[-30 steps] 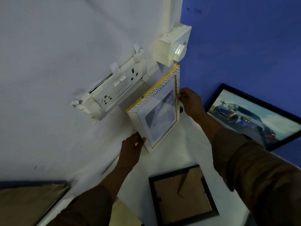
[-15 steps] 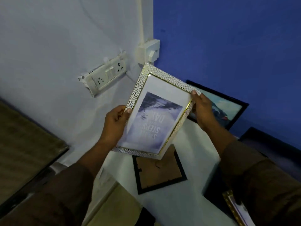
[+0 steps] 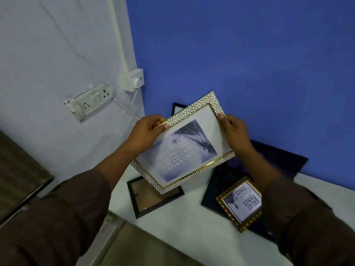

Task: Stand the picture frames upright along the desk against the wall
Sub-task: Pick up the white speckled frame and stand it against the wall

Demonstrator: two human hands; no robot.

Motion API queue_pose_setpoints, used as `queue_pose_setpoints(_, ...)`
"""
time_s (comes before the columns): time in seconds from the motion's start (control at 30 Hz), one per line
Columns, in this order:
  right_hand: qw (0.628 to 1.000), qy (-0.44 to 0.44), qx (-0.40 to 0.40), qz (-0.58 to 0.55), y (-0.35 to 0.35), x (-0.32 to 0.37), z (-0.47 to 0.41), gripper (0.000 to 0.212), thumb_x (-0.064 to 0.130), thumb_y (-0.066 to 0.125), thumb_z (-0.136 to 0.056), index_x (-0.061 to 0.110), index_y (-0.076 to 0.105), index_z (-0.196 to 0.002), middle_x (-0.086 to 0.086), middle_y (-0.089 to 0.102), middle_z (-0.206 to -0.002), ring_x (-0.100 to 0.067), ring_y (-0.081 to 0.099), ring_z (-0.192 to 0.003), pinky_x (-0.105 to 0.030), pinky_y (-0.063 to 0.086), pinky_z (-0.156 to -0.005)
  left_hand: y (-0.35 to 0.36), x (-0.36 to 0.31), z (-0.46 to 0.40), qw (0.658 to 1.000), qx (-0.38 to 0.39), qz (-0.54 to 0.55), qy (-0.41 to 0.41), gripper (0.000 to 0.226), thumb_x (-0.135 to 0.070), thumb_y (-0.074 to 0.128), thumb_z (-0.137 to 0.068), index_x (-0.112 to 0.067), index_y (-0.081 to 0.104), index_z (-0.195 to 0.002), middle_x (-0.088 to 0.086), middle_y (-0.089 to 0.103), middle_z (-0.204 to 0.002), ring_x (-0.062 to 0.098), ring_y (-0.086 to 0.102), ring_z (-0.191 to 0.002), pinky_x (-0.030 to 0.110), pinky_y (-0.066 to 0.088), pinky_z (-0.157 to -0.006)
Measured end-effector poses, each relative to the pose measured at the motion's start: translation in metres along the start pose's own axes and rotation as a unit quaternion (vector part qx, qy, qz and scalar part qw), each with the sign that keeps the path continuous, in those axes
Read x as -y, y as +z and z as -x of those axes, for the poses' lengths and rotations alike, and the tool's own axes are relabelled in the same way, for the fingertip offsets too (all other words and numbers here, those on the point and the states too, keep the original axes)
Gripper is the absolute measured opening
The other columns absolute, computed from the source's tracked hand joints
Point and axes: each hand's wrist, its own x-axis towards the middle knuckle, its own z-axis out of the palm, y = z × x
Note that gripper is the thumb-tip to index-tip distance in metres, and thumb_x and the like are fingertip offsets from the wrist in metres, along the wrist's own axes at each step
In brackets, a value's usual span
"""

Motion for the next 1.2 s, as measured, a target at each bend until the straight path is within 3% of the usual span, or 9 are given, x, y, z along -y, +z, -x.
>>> queue_pose_setpoints(0.13,0.991,0.063,-0.117,-0.01,-0.031,0.0,0.043,0.055,0.066,0.057,-0.089,0.023,0.043,-0.058,0.008,0.047,-0.057,-0.012,0.045,-0.058,-0.032,0.036,-0.061,0.027,-0.031,0.006,0.993,-0.05,0.109,0.007,0.008,-0.02,0.07,-0.092,-0.022,0.066,-0.099,-0.004,0.072,-0.098,0.014,0.069,-0.098,0.023,0.054,-0.086)
queue_pose_setpoints(0.3,0.957,0.148,-0.245,-0.042,-0.067,-0.01,0.099,0.063,0.073,0.053,-0.087,0.013,0.056,-0.068,-0.005,0.068,-0.07,-0.019,0.063,-0.068,-0.041,0.051,-0.065,0.065,-0.032,0.051,0.985,-0.058,0.16,-0.028,0.009,-0.019,0.065,-0.093,-0.011,0.07,-0.094,0.004,0.075,-0.097,0.015,0.069,-0.092,0.028,0.052,-0.085)
queue_pose_setpoints(0.4,0.924,0.183,-0.321,-0.1,-0.08,-0.017,0.134,0.051,0.065,0.054,-0.092,0.021,0.059,-0.068,-0.007,0.07,-0.076,-0.018,0.067,-0.07,-0.03,0.053,-0.064,0.096,-0.015,0.083,0.977,-0.018,0.194,-0.088,0.017,-0.014,0.061,-0.09,-0.002,0.068,-0.08,0.009,0.075,-0.082,0.02,0.067,-0.077,0.033,0.051,-0.079)
queue_pose_setpoints(0.5,0.886,0.211,-0.391,-0.132,-0.104,-0.029,0.168,0.053,0.07,0.053,-0.089,0.024,0.06,-0.066,-0.012,0.07,-0.08,-0.028,0.067,-0.077,-0.039,0.053,-0.071,0.137,-0.009,0.122,0.954,0.07,0.216,-0.195,0.022,-0.01,0.058,-0.096,0.005,0.067,-0.082,0.014,0.071,-0.078,0.024,0.066,-0.072,0.026,0.054,-0.064)
queue_pose_setpoints(0.57,0.863,0.224,-0.423,-0.162,-0.127,-0.032,0.191,0.049,0.063,0.051,-0.095,0.02,0.064,-0.074,-0.005,0.071,-0.082,-0.029,0.069,-0.083,-0.036,0.052,-0.074,0.167,-0.012,0.145,0.92,0.165,0.236,-0.265,0.023,-0.02,0.061,-0.098,-0.001,0.069,-0.089,0.015,0.075,-0.086,0.031,0.072,-0.083,0.031,0.057,-0.075)
queue_pose_setpoints(0.63,0.842,0.255,-0.438,-0.182,-0.144,-0.033,0.205,0.047,0.059,0.049,-0.097,0.019,0.066,-0.08,-0.003,0.072,-0.085,-0.031,0.07,-0.09,-0.039,0.054,-0.08,0.187,-0.015,0.155,0.894,0.233,0.243,-0.295,0.029,-0.034,0.062,-0.097,-0.006,0.071,-0.098,0.012,0.078,-0.098,0.029,0.073,-0.097,0.041,0.054,-0.093)
queue_pose_setpoints(0.73,0.816,0.272,-0.454,-0.231,-0.175,-0.035,0.227,0.045,0.059,0.049,-0.097,0.021,0.069,-0.084,-0.007,0.074,-0.094,-0.034,0.07,-0.098,-0.048,0.055,-0.093,0.22,-0.037,0.159,0.865,0.281,0.303,-0.284,0.028,-0.037,0.061,-0.098,-0.015,0.068,-0.114,0.008,0.076,-0.116,0.025,0.07,-0.11,0.043,0.049,-0.103)
queue_pose_setpoints(0.93,0.8,0.251,-0.435,-0.328,-0.241,-0.044,0.263,0.043,0.048,0.047,-0.103,0.013,0.07,-0.115,-0.009,0.076,-0.109,-0.027,0.072,-0.094,-0.037,0.058,-0.078,0.279,-0.1,0.148,0.804,0.238,0.496,-0.225,0.027,-0.008,0.054,-0.1,-0.015,0.061,-0.125,0.011,0.071,-0.12,0.023,0.069,-0.099,0.038,0.058,-0.088)
queue_pose_setpoints(1.2,0.836,0.256,-0.37,-0.314,-0.396,-0.09,0.299,0.033,0.047,0.06,-0.097,0.02,0.072,-0.112,-0.003,0.078,-0.11,-0.02,0.073,-0.099,-0.035,0.058,-0.079,0.35,-0.173,0.138,0.845,0.257,0.447,-0.142,0.021,-0.006,0.053,-0.1,-0.017,0.065,-0.114,0.003,0.076,-0.106,0.019,0.073,-0.093,0.034,0.062,-0.079)
